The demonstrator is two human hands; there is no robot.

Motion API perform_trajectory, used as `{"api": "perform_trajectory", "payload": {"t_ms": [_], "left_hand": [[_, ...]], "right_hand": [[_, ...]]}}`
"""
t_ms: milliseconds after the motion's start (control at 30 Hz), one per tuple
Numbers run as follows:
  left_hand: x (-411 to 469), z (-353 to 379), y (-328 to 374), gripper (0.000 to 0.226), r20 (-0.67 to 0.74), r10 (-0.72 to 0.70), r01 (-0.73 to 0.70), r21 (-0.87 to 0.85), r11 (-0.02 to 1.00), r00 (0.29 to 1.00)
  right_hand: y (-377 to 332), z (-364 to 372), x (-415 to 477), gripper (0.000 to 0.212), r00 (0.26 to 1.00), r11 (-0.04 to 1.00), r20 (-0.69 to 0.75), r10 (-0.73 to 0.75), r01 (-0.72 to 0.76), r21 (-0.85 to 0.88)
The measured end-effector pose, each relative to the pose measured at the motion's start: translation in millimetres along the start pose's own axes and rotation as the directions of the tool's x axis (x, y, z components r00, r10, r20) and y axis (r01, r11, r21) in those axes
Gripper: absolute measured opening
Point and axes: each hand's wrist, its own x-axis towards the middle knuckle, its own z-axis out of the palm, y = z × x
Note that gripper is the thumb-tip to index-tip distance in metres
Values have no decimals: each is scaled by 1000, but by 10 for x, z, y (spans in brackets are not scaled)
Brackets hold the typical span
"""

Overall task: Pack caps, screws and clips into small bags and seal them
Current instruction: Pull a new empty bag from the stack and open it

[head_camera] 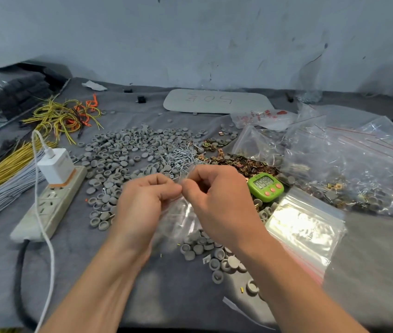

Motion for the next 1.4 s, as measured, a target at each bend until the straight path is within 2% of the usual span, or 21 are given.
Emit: {"api": "perform_trajectory", "payload": {"t_ms": [67,100,200,300,333,367,433,467,533,567,667,833,933,1000,1067,1167,1233,1300,1333,1400], "left_hand": [[-21,-2,2,16,-20,153,-143,244,959,988],[-35,1,-7,13,-24,185,-168,312,935,982],[-63,13,-46,11,-76,214,-168,392,904,974],[-6,-61,-58,17,-221,331,-113,652,749,918],[35,-104,-51,18,-244,338,-106,648,754,909],[66,-150,-50,20,-210,301,-132,573,809,930],[45,-200,-29,21,2,169,-160,329,931,986],[14,-199,-22,16,133,117,-147,245,958,984],[-47,-168,-17,11,289,79,-151,235,960,954],[-63,-153,-14,14,312,87,-171,254,952,946],[-31,-132,-4,12,258,147,-222,291,931,955],[-23,-130,7,20,132,122,-160,336,928,984],[-62,-54,-29,19,3,165,-142,520,842,986],[-100,0,-31,12,-93,285,-156,659,736,954],[-103,21,-15,15,-140,400,-159,762,627,906],[-60,-14,42,13,-213,523,-96,859,503,825],[-74,-15,56,7,-210,627,-94,905,415,750],[-133,72,37,15,-146,685,-160,918,363,714],[-162,135,25,18,-129,676,-176,915,363,725],[-167,224,0,31,-164,548,-114,892,438,820]], "right_hand": [[2,-5,-38,28,1000,993,-5,-24,24,-117],[6,-7,-57,28,999,990,-7,-36,34,-137],[23,-15,-87,34,998,982,-9,-67,64,-175],[30,-49,-109,32,993,972,-15,-113,107,-210],[38,-71,-121,32,992,971,-18,-125,119,-206],[54,-93,-132,31,992,974,-16,-129,123,-192],[94,-135,-148,31,994,981,2,-108,107,-164],[114,-153,-147,31,996,984,13,-93,94,-153],[147,-183,-123,30,997,988,35,-74,78,-134],[157,-194,-109,29,997,989,47,-67,73,-128],[170,-205,-76,28,995,994,94,-43,52,-93],[144,-159,-36,26,993,996,115,-15,25,-88],[125,-103,-40,28,991,984,133,5,19,-177],[96,-65,-67,28,992,968,127,24,9,-249],[60,-53,-101,29,995,960,97,27,1,-280],[-6,-73,-152,32,998,953,53,26,-9,-304],[-51,-78,-160,35,999,930,9,40,-34,-367],[-63,-72,-145,34,998,913,-59,39,-59,-403],[-55,-76,-132,32,995,922,-91,39,-71,-382],[-30,-114,-106,26,990,955,-130,49,-84,-283]]}}
